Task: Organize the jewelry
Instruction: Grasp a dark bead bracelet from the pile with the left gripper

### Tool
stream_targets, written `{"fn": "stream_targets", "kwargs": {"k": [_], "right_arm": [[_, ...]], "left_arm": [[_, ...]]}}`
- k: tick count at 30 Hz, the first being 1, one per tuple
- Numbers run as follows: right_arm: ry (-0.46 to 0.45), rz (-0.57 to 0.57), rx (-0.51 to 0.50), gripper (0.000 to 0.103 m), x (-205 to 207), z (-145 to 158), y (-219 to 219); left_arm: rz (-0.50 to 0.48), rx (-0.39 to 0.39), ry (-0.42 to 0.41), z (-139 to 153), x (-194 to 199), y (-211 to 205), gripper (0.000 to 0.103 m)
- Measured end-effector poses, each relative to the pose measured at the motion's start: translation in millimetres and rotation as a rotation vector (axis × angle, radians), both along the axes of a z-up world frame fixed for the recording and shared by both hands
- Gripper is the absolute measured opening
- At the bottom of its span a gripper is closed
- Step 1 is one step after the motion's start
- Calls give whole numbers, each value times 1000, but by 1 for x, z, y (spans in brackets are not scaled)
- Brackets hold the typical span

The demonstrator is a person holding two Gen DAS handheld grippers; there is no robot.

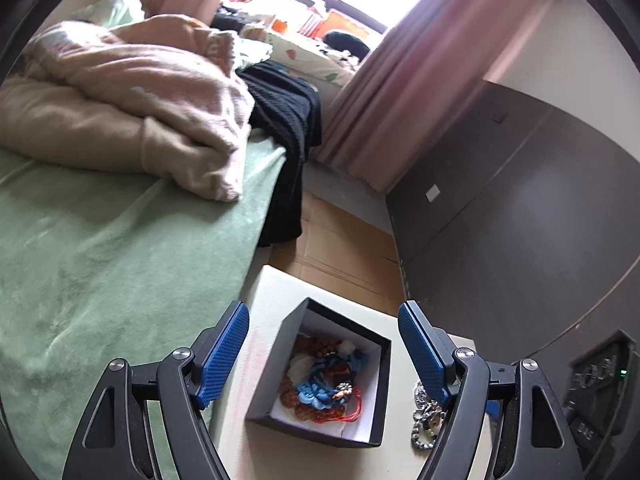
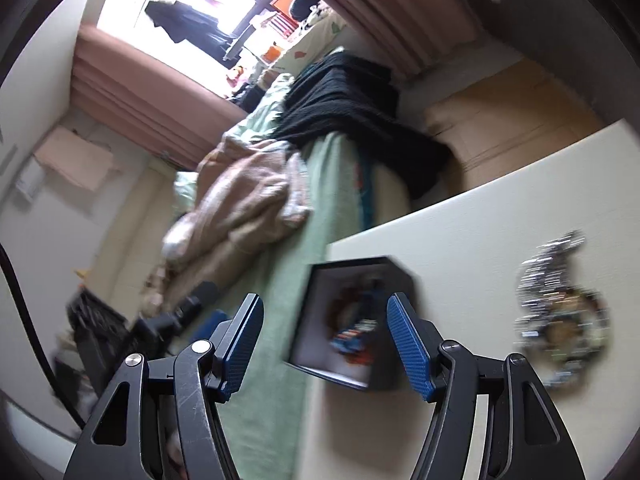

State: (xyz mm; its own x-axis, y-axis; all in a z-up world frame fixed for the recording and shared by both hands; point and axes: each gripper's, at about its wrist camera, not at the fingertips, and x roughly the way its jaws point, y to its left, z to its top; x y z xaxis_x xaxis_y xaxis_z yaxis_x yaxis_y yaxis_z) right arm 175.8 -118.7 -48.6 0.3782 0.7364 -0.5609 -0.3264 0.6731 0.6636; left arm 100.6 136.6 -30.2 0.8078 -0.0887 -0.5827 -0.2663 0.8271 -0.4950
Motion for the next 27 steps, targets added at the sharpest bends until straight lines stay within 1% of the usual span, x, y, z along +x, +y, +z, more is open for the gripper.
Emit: {"fn": "stream_targets", "kwargs": {"k": [2,4,7,8,11,14,15,17,19,21,23,25,26,27], "right_arm": [[-35,-26,-35,65,-4,3,-18],[-38,-43,-53,65,0,1,-32],[-25,-67,-53,65,12,-4,-51],[-18,-85,-52,65,15,-6,-59],[4,-136,-68,65,18,-12,-77],[33,-165,-98,65,14,-21,-94],[41,-172,-103,65,11,-23,-101],[72,-208,-129,65,6,-27,-115],[127,-237,-190,65,4,-27,-126],[164,-224,-243,65,3,-21,-132],[181,-212,-246,65,0,-17,-139],[227,-201,-271,65,4,-20,-143],[250,-212,-258,65,5,-23,-148],[254,-221,-237,65,4,-24,-153]], "left_arm": [[-37,33,20,-5,8,-10,78],[-82,79,22,-6,13,-21,78],[-125,86,7,-11,10,-34,78],[-132,101,9,-14,6,-40,78],[-171,132,35,-23,-2,-54,78],[-207,186,37,-19,-9,-70,78],[-218,181,26,-17,-12,-74,78],[-244,184,5,-10,-17,-86,78],[-272,191,7,-2,-18,-98,78],[-289,174,4,9,-17,-111,78],[-339,157,32,15,-9,-128,77],[-352,185,42,19,-3,-143,75],[-365,198,54,19,0,-151,75],[-382,199,67,18,4,-158,73]]}}
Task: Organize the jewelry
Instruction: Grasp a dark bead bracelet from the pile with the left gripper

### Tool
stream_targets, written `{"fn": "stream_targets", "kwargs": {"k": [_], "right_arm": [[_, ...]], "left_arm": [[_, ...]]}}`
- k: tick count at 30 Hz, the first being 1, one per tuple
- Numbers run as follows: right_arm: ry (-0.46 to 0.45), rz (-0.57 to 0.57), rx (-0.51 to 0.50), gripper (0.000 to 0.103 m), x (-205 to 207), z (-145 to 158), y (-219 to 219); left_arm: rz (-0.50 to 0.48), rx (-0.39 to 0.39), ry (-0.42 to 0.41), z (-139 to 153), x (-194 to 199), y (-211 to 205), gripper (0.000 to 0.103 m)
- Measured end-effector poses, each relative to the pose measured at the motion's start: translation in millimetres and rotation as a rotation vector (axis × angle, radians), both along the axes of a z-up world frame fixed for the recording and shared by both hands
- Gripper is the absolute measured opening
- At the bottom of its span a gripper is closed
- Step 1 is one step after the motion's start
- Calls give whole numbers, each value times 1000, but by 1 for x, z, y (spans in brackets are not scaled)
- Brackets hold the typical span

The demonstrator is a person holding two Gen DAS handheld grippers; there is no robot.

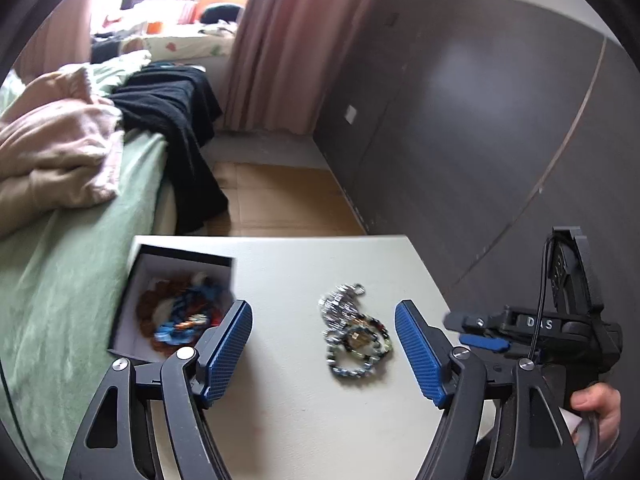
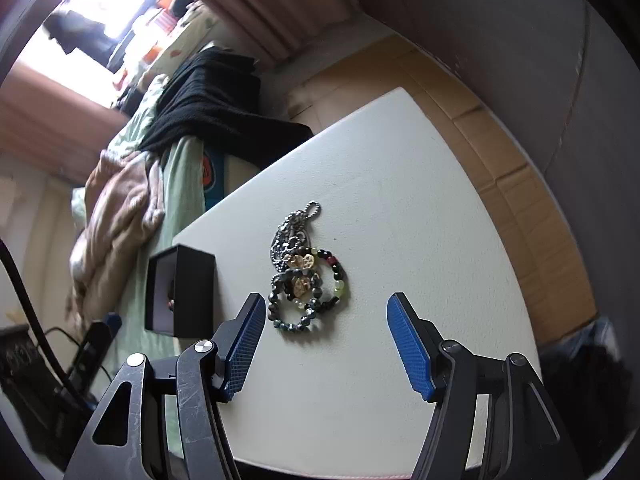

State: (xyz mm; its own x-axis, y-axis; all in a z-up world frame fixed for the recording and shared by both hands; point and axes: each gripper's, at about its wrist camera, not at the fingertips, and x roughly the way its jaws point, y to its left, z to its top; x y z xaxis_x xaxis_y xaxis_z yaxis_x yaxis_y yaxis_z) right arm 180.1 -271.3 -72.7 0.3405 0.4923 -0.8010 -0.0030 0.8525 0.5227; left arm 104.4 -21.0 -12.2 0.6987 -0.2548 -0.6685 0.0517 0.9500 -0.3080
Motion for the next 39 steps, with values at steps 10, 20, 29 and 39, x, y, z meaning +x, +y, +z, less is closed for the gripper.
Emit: {"fn": "stream_targets", "kwargs": {"k": [10,20,29,39], "right_arm": [[48,-49,-8,61,7,-36,4],[67,-97,-47,61,7,-40,5],[65,-107,-70,61,8,-41,-5],[28,-63,-86,48,12,-40,9]], "left_arm": [[-100,68,193,-56,43,-37,49],[-117,114,226,-98,50,-53,42],[-145,282,237,-114,50,-70,11],[-111,93,146,-71,40,-36,9]]}}
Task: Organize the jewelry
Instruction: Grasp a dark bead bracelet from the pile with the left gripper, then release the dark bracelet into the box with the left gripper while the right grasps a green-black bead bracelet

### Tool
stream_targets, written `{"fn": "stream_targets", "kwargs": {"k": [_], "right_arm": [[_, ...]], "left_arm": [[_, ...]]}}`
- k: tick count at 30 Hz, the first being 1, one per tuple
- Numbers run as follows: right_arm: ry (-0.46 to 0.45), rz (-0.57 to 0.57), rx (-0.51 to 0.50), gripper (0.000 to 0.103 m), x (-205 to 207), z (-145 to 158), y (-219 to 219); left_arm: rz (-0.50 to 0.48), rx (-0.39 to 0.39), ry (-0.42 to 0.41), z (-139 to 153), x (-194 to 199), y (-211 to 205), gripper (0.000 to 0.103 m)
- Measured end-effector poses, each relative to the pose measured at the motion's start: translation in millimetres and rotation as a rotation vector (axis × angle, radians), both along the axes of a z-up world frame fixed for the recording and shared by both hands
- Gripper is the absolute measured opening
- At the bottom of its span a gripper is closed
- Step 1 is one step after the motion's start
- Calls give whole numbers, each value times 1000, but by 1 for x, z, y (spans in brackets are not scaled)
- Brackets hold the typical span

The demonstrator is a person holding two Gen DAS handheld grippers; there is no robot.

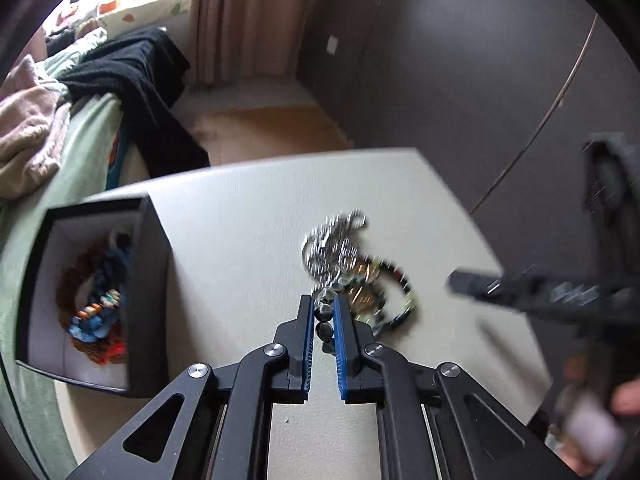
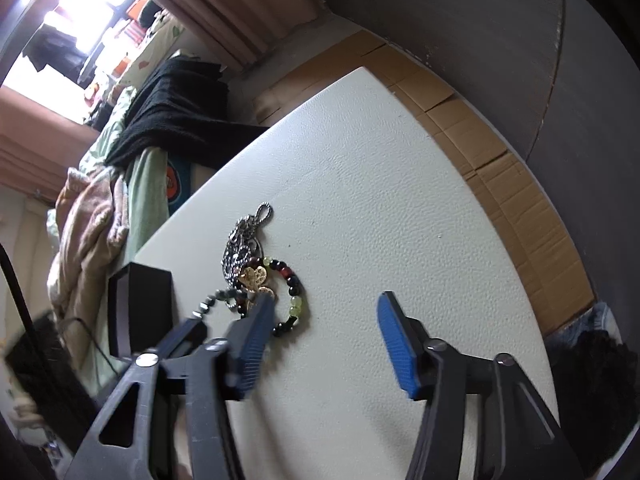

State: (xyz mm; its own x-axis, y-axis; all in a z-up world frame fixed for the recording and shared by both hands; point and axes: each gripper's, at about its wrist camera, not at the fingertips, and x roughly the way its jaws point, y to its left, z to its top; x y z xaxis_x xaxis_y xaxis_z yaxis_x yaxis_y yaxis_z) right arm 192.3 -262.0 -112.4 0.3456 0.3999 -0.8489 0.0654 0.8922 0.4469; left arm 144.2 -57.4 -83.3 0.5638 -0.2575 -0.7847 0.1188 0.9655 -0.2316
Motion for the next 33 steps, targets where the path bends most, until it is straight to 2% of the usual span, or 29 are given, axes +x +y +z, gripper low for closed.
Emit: {"fn": "stream_targets", "kwargs": {"k": [5,11,13,15,20,21,22,26,29,33], "right_arm": [[-1,36,-37,34,2,-6,14],[-23,62,-110,31,9,-10,34],[-29,74,-163,31,9,-10,44],[-48,88,-272,31,7,-10,57],[-88,86,-403,29,6,-10,80],[-95,93,-441,25,6,-10,84],[-104,106,-475,10,5,-10,88],[-101,109,-415,9,2,-6,82],[-109,83,-282,9,-3,0,66],[-178,61,-150,9,-15,19,59]], "left_arm": [[8,-43,-40,17,-8,6,9],[42,-87,-69,29,-12,28,9],[59,-106,-72,33,-12,37,9],[76,-112,-77,37,-13,45,9],[124,-145,-122,55,-20,67,9],[134,-150,-134,60,-23,73,9],[139,-153,-140,61,-25,76,9],[182,-195,-160,69,-31,101,9],[218,-211,-170,73,-32,118,9],[248,-246,-158,71,-32,139,9]]}}
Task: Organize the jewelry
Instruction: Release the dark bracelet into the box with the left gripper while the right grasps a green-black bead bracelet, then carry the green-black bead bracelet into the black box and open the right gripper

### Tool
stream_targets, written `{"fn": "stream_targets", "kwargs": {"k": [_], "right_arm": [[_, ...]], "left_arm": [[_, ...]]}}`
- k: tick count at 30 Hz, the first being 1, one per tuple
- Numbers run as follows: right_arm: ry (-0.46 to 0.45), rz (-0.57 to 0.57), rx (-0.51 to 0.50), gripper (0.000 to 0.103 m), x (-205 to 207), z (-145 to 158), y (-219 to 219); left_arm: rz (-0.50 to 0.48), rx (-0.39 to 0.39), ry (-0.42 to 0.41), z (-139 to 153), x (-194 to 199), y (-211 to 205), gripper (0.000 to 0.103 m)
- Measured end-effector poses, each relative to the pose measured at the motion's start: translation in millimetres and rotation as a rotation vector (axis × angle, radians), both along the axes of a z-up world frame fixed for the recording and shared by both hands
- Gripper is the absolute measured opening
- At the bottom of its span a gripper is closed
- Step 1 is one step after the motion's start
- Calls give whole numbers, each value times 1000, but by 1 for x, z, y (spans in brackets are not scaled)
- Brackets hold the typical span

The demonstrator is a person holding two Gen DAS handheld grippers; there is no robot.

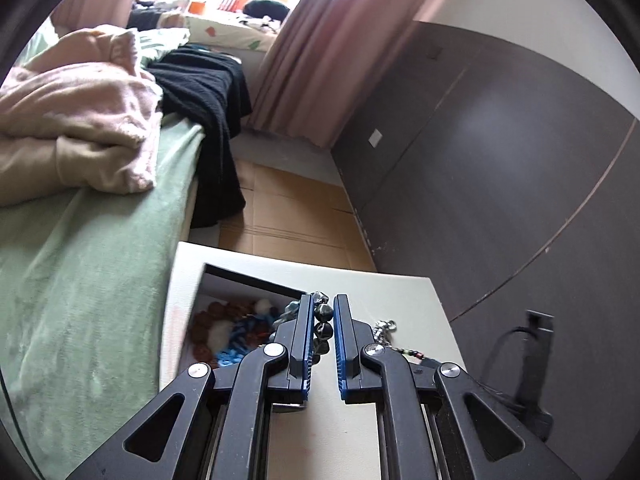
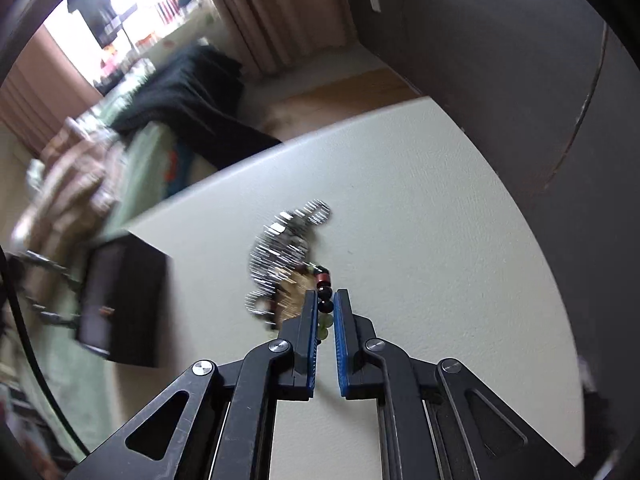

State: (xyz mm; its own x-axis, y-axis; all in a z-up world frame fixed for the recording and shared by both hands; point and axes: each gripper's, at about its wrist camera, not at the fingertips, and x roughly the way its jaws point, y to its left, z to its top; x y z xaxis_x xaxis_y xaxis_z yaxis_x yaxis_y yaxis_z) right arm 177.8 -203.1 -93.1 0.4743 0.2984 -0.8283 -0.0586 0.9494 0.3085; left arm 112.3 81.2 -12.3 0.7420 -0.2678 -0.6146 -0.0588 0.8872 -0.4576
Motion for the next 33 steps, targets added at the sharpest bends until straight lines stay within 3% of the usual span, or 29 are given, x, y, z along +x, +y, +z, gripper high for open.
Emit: {"fn": "stream_targets", "kwargs": {"k": [4,7,8,10,11,12,13,20,33], "right_arm": [[-62,28,109,9,-8,15,3],[-116,61,120,9,-17,27,13],[-128,69,138,9,-19,29,16],[-148,80,162,9,-23,34,20],[-165,86,171,9,-25,39,23],[-176,90,181,9,-26,43,22],[-189,96,201,9,-27,47,23],[-208,135,277,9,-26,65,43],[-235,324,353,9,-33,88,117]], "left_arm": [[6,-31,22,-4,0,13,10],[6,-82,35,-9,2,22,10],[3,-102,31,-9,3,25,14],[6,-121,47,-8,4,31,42],[24,-122,49,-6,2,36,67],[43,-126,21,-3,-3,42,80],[60,-126,1,0,-7,46,84],[117,-120,16,6,-23,71,86],[161,-93,19,9,-38,94,86]]}}
